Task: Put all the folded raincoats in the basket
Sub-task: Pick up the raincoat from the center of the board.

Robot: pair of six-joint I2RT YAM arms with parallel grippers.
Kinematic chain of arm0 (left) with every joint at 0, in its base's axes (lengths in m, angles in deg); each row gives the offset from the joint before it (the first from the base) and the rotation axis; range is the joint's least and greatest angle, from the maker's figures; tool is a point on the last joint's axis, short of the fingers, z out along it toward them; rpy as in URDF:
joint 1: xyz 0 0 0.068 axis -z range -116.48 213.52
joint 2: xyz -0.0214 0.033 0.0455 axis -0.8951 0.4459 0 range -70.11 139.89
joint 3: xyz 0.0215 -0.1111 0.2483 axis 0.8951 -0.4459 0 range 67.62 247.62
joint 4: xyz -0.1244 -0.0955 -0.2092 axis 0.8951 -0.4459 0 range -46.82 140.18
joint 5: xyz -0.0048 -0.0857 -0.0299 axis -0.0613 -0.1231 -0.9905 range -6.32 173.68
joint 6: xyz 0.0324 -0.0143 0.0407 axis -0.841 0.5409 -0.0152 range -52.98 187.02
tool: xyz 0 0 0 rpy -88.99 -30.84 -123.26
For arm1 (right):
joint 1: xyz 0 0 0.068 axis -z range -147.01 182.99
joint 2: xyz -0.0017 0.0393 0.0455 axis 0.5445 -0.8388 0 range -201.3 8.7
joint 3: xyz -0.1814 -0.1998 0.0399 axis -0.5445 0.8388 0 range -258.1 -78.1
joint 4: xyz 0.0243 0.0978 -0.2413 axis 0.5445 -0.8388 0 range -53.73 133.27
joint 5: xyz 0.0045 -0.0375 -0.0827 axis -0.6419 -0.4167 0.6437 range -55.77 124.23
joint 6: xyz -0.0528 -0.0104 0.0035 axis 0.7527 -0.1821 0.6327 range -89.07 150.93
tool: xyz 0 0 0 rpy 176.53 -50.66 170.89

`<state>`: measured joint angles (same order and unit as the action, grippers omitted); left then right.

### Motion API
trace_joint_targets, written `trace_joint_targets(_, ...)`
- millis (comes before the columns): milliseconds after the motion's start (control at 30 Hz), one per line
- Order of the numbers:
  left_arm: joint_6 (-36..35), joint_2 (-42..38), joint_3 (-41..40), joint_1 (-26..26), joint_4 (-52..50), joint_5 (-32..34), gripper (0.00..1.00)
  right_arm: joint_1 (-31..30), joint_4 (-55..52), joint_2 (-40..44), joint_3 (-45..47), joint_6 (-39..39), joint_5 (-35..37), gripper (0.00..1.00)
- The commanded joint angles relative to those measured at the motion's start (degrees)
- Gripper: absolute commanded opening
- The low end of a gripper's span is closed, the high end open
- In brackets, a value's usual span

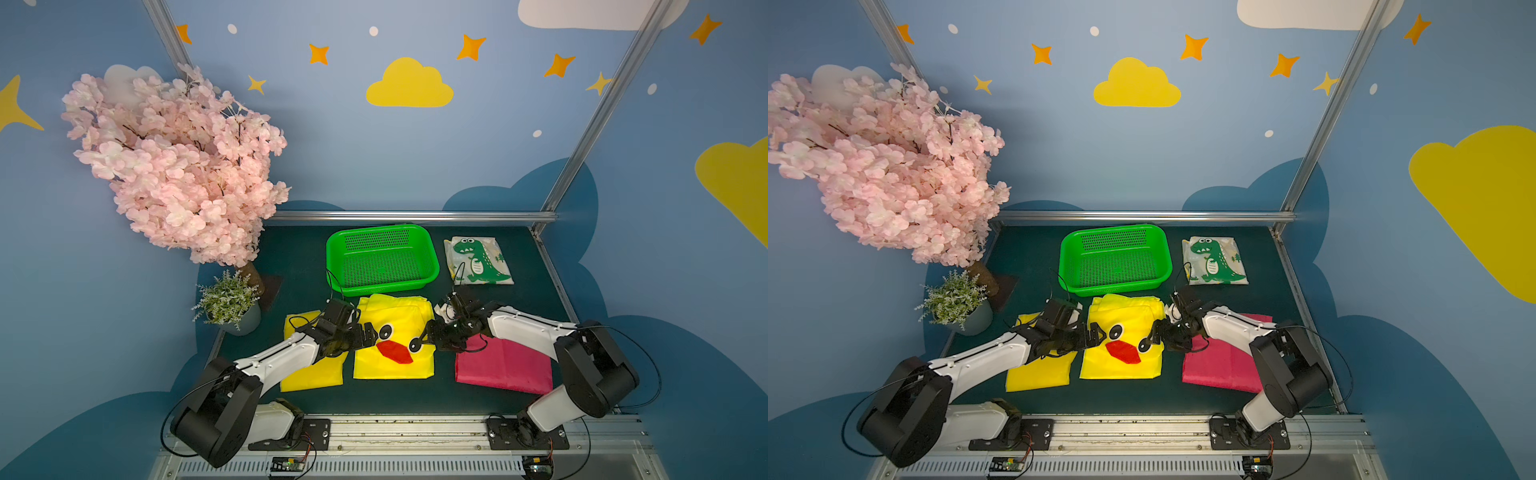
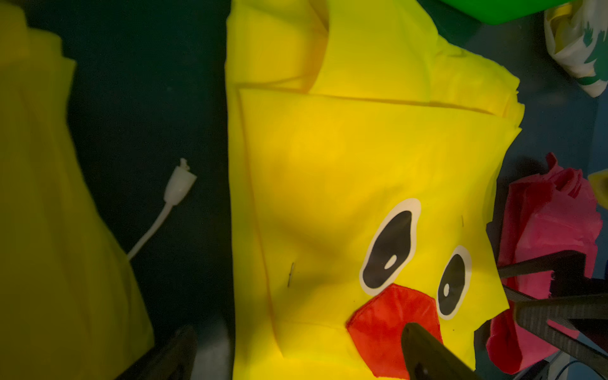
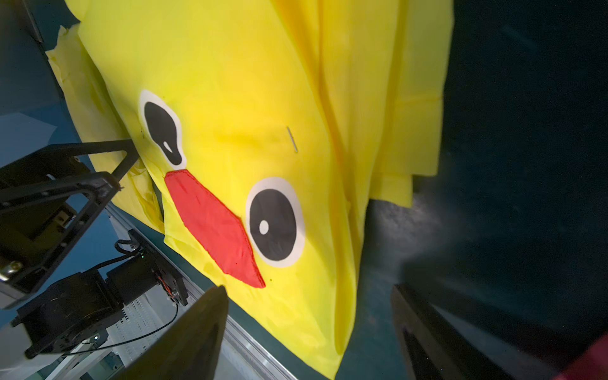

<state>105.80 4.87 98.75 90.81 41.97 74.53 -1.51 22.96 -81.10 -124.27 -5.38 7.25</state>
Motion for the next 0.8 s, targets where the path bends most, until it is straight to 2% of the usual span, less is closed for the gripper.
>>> trace_joint_targets(0, -1.5, 1.6, -1.2, -0.7, 2.1, -2.0, 1.00, -0.5, 2.2, -1.3, -0.4, -0.8, 1.0, 0.80)
trace_joint_targets(167, -2.3, 4.4, -1.7, -0.9, 5.1, -4.9, 1.00, -0.6, 3.1, -2.3, 0.0, -1.1, 1.1, 0.75)
trace_joint_targets(367, -2.2, 6.1, -1.8, -0.9, 7.2, -6.8, 0.97, -0.7, 3.4, -3.1, -0.3, -0.9, 1.1, 0.61)
trace_joint_targets(500, -1.8, 5.9, -2.5, -0.8, 8.0, -7.5, 0.79, -0.7, 3.5, -3.2, -0.2, -0.7, 1.1, 0.52)
trace_joint_targets(600, -1.7, 5.9, -2.9, -0.8, 8.2, -8.2, 0.65, -0.7, 3.8, -3.2, 0.1, -0.6, 0.8, 0.42)
trace_joint_targets(700, -1.5, 6.1, -3.2, -0.7, 8.4, -8.6, 0.57, -0.7, 4.3, -3.2, 0.5, -0.6, 0.2, 0.25)
trace_joint_targets(767, -1.4, 6.1, -3.3, -0.5, 8.4, -8.9, 0.48, -0.7, 4.3, -3.2, 0.6, -0.5, -0.4, 0.08)
